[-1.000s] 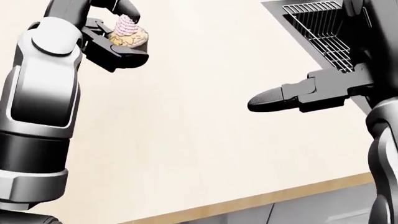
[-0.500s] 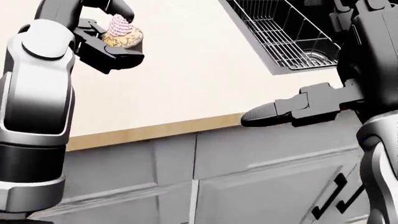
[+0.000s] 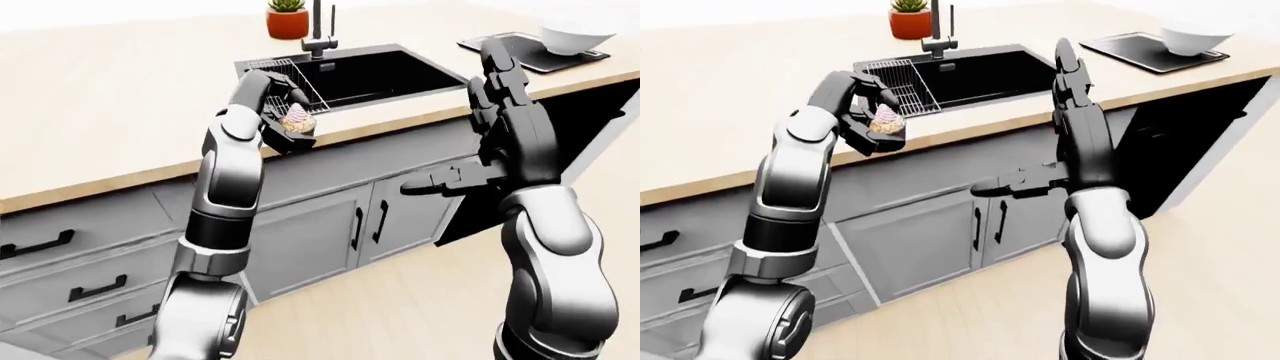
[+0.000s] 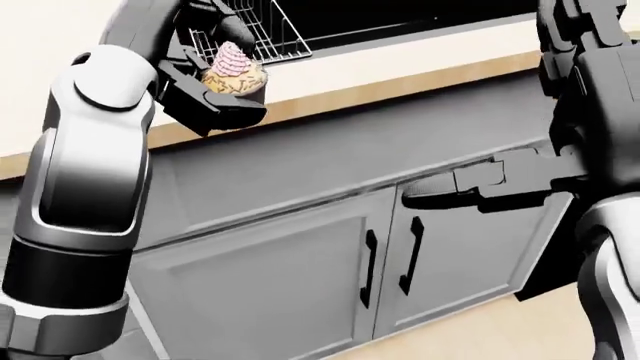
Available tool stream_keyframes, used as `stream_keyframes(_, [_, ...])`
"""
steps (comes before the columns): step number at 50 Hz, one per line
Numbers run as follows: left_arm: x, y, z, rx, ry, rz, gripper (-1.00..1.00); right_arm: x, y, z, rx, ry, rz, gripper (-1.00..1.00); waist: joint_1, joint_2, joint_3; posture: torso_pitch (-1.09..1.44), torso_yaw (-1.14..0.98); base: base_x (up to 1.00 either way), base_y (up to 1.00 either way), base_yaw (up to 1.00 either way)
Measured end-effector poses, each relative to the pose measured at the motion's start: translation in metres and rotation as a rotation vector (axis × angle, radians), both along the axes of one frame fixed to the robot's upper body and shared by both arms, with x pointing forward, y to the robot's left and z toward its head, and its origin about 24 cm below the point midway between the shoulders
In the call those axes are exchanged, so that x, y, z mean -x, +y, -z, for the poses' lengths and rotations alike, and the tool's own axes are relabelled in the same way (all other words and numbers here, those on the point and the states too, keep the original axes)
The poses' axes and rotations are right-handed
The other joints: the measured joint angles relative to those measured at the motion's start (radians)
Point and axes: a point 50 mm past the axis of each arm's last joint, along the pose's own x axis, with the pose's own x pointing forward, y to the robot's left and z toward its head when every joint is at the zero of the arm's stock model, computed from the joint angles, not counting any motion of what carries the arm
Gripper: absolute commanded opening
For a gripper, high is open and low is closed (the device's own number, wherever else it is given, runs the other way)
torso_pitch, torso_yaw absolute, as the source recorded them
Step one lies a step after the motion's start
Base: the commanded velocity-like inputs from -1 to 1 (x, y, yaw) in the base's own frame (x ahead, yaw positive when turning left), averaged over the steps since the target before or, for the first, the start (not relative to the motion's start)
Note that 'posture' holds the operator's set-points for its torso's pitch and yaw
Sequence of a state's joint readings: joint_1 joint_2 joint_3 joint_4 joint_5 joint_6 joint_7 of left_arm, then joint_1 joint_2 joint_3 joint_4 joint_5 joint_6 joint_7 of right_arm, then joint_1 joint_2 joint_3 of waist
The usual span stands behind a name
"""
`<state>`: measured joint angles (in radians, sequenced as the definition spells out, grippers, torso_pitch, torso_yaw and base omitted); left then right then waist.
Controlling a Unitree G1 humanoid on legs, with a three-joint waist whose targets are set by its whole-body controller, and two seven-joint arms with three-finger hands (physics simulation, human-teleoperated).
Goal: Pick up the bowl with donut and place it on the tray. Pick up the cupcake and place it on the tray.
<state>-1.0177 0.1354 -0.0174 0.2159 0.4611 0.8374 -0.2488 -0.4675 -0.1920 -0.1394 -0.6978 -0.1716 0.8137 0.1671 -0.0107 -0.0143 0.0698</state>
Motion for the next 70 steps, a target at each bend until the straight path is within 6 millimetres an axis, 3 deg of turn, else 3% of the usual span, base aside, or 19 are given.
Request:
stream_keyframes(3, [0.003, 0.007, -0.011, 0.01, -0.046, -0.022, -1.0, 0.004, 0.005, -0.008, 0.009, -0.047, -0.024, 1.0, 0.016, 0.091, 0.027, 0.0, 0.0, 0.11, -1.0, 0.0])
stream_keyframes(5, [0.004, 0.016, -0.012, 0.009, -0.061, -0.057, -1.0, 0.006, 0.01, -0.004, 0.006, -0.046, -0.059, 1.0, 0.051, 0.079, 0.036, 0.0, 0.0, 0.16, -1.0, 0.0])
stream_keyframes(10, [0.002, 0.022, -0.009, 0.006, -0.044, -0.098, -1.0, 0.003, 0.011, -0.005, 0.011, -0.038, -0.073, 1.0, 0.066, 0.041, -0.026, 0.0, 0.0, 0.16, -1.0, 0.0])
stream_keyframes(16, [0.005, 0.016, -0.022, 0.0, -0.101, -0.066, -1.0, 0.005, 0.011, -0.009, 0.015, -0.072, -0.068, 1.0, 0.069, -0.07, -0.038, 0.0, 0.0, 0.17, -1.0, 0.0])
stream_keyframes(20, [0.001, 0.005, 0.002, -0.006, -0.006, -0.025, -1.0, -0.001, 0.003, 0.004, 0.0, 0.007, -0.029, 1.0, 0.043, -0.058, -0.005, 0.0, 0.0, 0.28, -1.0, 0.0])
stream_keyframes(25, [0.002, 0.01, -0.008, 0.002, -0.039, -0.04, -1.0, 0.004, 0.007, -0.005, 0.007, -0.045, -0.049, 1.0, 0.041, -0.001, 0.011, 0.0, 0.0, 0.4, -1.0, 0.0])
stream_keyframes(28, [0.004, 0.016, -0.016, 0.001, -0.084, -0.064, -1.0, 0.005, 0.011, -0.003, 0.006, -0.051, -0.074, 1.0, 0.084, 0.038, 0.009, 0.0, 0.0, 0.53, -1.0, 0.0])
stream_keyframes(31, [0.003, 0.02, -0.005, -0.001, -0.044, -0.083, -1.0, 0.001, 0.012, 0.006, 0.004, -0.002, -0.089, 1.0, 0.083, 0.048, -0.035, 0.0, 0.0, 0.56, -0.98, 0.0])
stream_keyframes(34, [0.003, 0.015, -0.01, -0.003, -0.059, -0.067, -1.0, 0.003, 0.01, -0.001, 0.003, -0.041, -0.074, 1.0, 0.107, 0.02, -0.036, 0.0, 0.0, 0.67, -0.85, 0.0])
stream_keyframes(36, [0.005, 0.012, -0.018, -0.003, -0.096, -0.053, -1.0, 0.007, 0.01, -0.006, 0.009, -0.078, -0.068, 1.0, 0.096, -0.042, -0.035, 0.0, 0.0, 0.76, -0.64, 0.0])
stream_keyframes(38, [0.006, 0.006, -0.008, -0.005, -0.077, -0.031, -1.0, 0.006, 0.006, 0.0, 0.008, -0.048, -0.049, 1.0, 0.071, -0.044, -0.004, 0.0, 0.0, 0.57, -0.29, 0.0])
stream_keyframes(41, [0.003, 0.002, -0.001, -0.007, -0.027, -0.007, -1.0, 0.004, 0.005, 0.0, 0.002, -0.04, -0.036, 1.0, 0.053, -0.094, -0.021, 0.0, 0.0, 0.06, -0.01, 0.0])
stream_keyframes(47, [0.004, 0.0, -0.005, -0.005, -0.047, -0.003, -1.0, 0.006, 0.002, 0.004, 0.008, -0.037, -0.016, 1.0, 0.012, -0.019, 0.014, 0.0, 0.0, 0.0, 0.07, 0.5])
stream_keyframes(49, [0.004, 0.0, -0.006, -0.007, -0.05, 0.002, -1.0, 0.003, 0.001, 0.004, 0.0, -0.023, -0.009, 1.0, 0.047, -0.011, 0.024, 0.0, 0.0, 0.0, 0.0, 1.0])
stream_keyframes(51, [0.004, 0.007, -0.006, -0.003, -0.051, -0.022, -1.0, 0.002, 0.006, 0.003, -0.002, -0.025, -0.031, 1.0, 0.085, 0.03, 0.041, 0.0, 0.0, 0.0, 0.0, 1.0])
stream_keyframes(53, [0.003, 0.017, 0.003, -0.002, -0.013, -0.065, -1.0, 0.0, 0.012, 0.006, -0.004, -0.002, -0.071, 1.0, 0.064, 0.061, 0.02, 0.0, 0.0, 0.0, 0.0, 1.0])
stream_keyframes(55, [0.002, 0.02, 0.003, 0.001, 0.001, -0.087, -1.0, 0.001, 0.013, 0.004, -0.001, -0.008, -0.083, 1.0, 0.061, 0.043, -0.019, 0.0, 0.0, 0.0, 0.0, 1.0])
stream_keyframes(59, [0.007, 0.007, -0.024, -0.008, -0.113, -0.036, -1.0, 0.008, 0.007, -0.008, 0.0, -0.084, -0.051, 1.0, 0.023, -0.07, -0.025, 0.0, 0.0, 0.0, 0.0, 1.0])
stream_keyframes(70, [0.005, 0.011, -0.009, -0.002, -0.055, -0.047, -1.0, 0.003, 0.009, 0.0, -0.005, -0.036, -0.059, 1.0, 0.036, -0.03, -0.038, 0.0, 0.0, 0.0, 0.01, 0.82])
